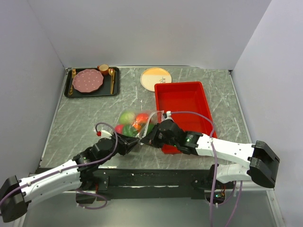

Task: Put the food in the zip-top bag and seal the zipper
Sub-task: Zip the zipper food storage bag at the center of the board.

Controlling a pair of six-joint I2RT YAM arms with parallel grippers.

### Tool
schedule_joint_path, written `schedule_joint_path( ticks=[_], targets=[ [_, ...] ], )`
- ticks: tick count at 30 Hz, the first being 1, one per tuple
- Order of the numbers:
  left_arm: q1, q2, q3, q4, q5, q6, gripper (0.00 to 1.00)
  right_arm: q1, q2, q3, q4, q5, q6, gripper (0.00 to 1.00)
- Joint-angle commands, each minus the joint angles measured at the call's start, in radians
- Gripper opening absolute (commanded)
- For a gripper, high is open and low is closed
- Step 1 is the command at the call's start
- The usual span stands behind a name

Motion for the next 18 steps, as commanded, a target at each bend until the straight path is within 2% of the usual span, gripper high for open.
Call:
schedule_joint_path(
  ticks=[1, 5, 9, 18],
  targets=[
    [-0.004, 0.029, 0.014, 0.079, 0.022, 0.002, 0.31, -0.003, -0.033, 0.029, 0.044, 0.02, -0.011, 0.04],
    [-0.004, 0.066, 0.017, 0.105, 0.029, 0.003, 0.2, -0.003, -0.039, 0.035, 0.033, 0.017, -0.019, 0.04],
    [-0.004, 0.06, 0.018, 0.096, 0.025, -0.003, 0.01, -0.002, -0.056, 0.027, 0.028, 0.025, -0.019, 0.04],
    [-0.004, -0.012, 0.006, 0.017, 0.0, -0.018, 0.01, -0.002, -0.07, 0.016, 0.007, 0.052, -0.016, 0.04]
  ],
)
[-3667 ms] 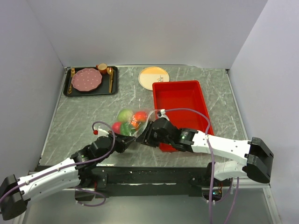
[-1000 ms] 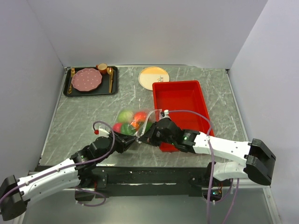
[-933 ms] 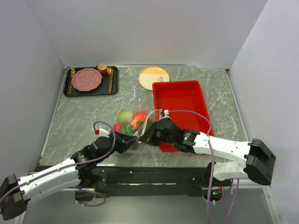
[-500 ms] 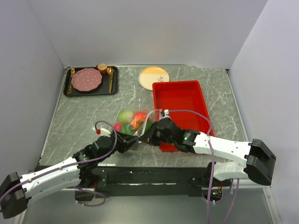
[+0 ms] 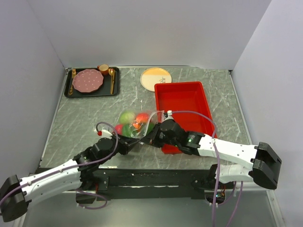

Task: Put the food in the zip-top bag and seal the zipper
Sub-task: Zip the zipper food storage bag at the center of the board.

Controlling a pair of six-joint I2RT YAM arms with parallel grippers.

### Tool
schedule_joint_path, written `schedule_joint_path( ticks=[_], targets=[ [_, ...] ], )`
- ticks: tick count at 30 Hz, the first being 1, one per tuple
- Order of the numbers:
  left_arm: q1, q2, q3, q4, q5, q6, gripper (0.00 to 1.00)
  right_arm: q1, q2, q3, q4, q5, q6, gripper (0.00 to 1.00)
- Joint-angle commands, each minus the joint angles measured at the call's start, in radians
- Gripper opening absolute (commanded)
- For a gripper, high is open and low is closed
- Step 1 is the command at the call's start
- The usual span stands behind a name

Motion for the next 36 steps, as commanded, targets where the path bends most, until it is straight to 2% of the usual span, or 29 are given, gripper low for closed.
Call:
schedule_joint_path(
  ticks=[1, 14, 22, 36],
  targets=[
    [-0.004, -0.042, 0.004, -0.042, -0.017, -0.018, 0.01, -0.003, -0.043, 0.013, 0.005, 0.055, -0.006, 0.04],
    [-0.005, -0.137, -0.014, -0.131, -0.044, -0.041, 0.01, -0.02, -0.065, 0.003, -0.037, 0.086, -0.006, 0.05],
    [-0.005, -0.197, -0.026, -0.191, -0.06, -0.058, 0.01, -0.075, -0.108, -0.033, -0.057, 0.086, -0.015, 0.05],
    [-0.005, -0.218, -0.016, -0.249, -0.072, -0.062, 0.01, -0.144, -0.141, -0.076, -0.057, 0.066, -0.028, 0.06]
  ],
)
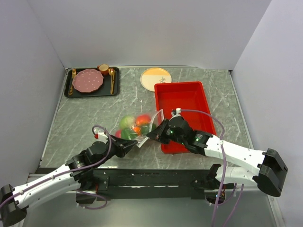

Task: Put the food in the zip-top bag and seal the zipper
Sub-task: Zip the zipper food storage bag at the center of the board.

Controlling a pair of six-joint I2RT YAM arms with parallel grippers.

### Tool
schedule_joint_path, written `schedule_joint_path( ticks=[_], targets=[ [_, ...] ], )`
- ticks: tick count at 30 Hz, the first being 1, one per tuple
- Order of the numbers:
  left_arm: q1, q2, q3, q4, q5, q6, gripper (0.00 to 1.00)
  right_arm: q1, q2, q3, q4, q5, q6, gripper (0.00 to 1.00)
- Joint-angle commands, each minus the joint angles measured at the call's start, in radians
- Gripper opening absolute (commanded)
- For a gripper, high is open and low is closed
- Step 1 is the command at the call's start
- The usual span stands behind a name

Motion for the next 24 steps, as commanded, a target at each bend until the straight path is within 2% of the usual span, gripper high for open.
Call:
schedule_joint_path(
  ticks=[1, 5, 9, 11, 15, 16, 18, 24],
  targets=[
    [0.009, -0.022, -0.004, -0.097, -0.076, 0.008, 0.01, -0.051, -0.043, -0.028, -0.043, 0.072, -0.031, 0.06],
    [0.008, -0.002, -0.001, -0.057, -0.068, 0.019, 0.02, -0.053, -0.021, -0.003, -0.046, 0.059, -0.053, 0.06],
    [0.009, 0.076, 0.013, 0.01, -0.044, 0.039, 0.09, -0.053, -0.009, 0.016, -0.038, 0.051, -0.064, 0.05],
    [0.009, 0.124, 0.025, 0.04, -0.039, 0.047, 0.09, -0.05, -0.01, 0.02, -0.027, 0.042, -0.065, 0.05],
    [0.009, 0.165, 0.025, 0.104, -0.034, 0.047, 0.26, -0.047, -0.02, 0.02, -0.02, 0.037, -0.064, 0.05],
    [0.009, 0.168, 0.024, 0.127, -0.037, 0.042, 0.27, -0.045, -0.021, 0.018, -0.02, 0.037, -0.064, 0.05],
    [0.008, 0.167, 0.019, 0.136, -0.04, 0.045, 0.38, -0.044, -0.023, 0.015, -0.02, 0.031, -0.064, 0.05],
    [0.009, 0.18, 0.02, 0.164, -0.031, 0.045, 0.52, -0.042, -0.012, 0.009, -0.009, 0.011, -0.065, 0.05]
  ],
)
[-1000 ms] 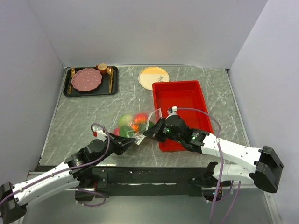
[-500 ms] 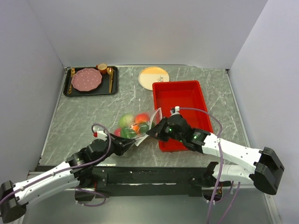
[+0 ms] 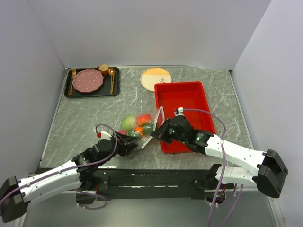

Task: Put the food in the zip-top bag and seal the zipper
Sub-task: Zip the zipper food storage bag at the center of the board.

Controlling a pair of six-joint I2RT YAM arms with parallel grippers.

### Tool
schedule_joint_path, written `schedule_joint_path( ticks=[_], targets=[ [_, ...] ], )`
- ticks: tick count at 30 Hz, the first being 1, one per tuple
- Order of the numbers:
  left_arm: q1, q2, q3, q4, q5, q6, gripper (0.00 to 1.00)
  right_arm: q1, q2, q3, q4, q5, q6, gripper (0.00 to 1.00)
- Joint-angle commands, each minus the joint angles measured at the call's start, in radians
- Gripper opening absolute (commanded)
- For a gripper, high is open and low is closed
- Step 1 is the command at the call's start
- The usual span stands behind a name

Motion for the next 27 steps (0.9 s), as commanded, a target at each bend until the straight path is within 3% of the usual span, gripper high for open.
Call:
schedule_joint_path(
  ticks=[1, 4, 6, 7, 8, 10, 14, 20, 27],
  targets=[
    [0.004, 0.018, 0.017, 0.069, -0.016, 0.015, 0.52, 0.0, -0.007, 0.021, 0.033, 0.001, -0.014, 0.05],
    [0.006, 0.044, 0.022, 0.094, 0.006, 0.014, 0.49, 0.003, 0.002, 0.026, 0.04, -0.003, -0.019, 0.04],
    [0.006, 0.067, 0.03, 0.097, 0.017, 0.024, 0.41, 0.006, 0.006, 0.033, 0.041, -0.006, -0.022, 0.05],
    [0.006, 0.073, 0.033, 0.1, 0.02, 0.025, 0.34, 0.006, 0.009, 0.035, 0.04, -0.008, -0.026, 0.04],
    [0.006, 0.079, 0.034, 0.103, 0.027, 0.027, 0.12, 0.01, 0.01, 0.039, 0.037, -0.008, -0.028, 0.04],
    [0.004, 0.085, 0.037, 0.089, 0.029, 0.027, 0.01, 0.011, 0.01, 0.043, 0.027, 0.0, -0.032, 0.04],
    [0.006, 0.025, 0.025, 0.011, -0.006, 0.007, 0.01, 0.008, -0.001, 0.058, -0.015, 0.037, -0.051, 0.04],
    [0.006, -0.182, -0.006, -0.211, -0.088, -0.042, 0.01, -0.027, -0.011, 0.084, -0.071, 0.072, -0.089, 0.05],
    [0.006, -0.301, -0.03, -0.307, -0.114, -0.074, 0.01, -0.058, -0.005, 0.089, -0.065, 0.057, -0.103, 0.05]
  ],
)
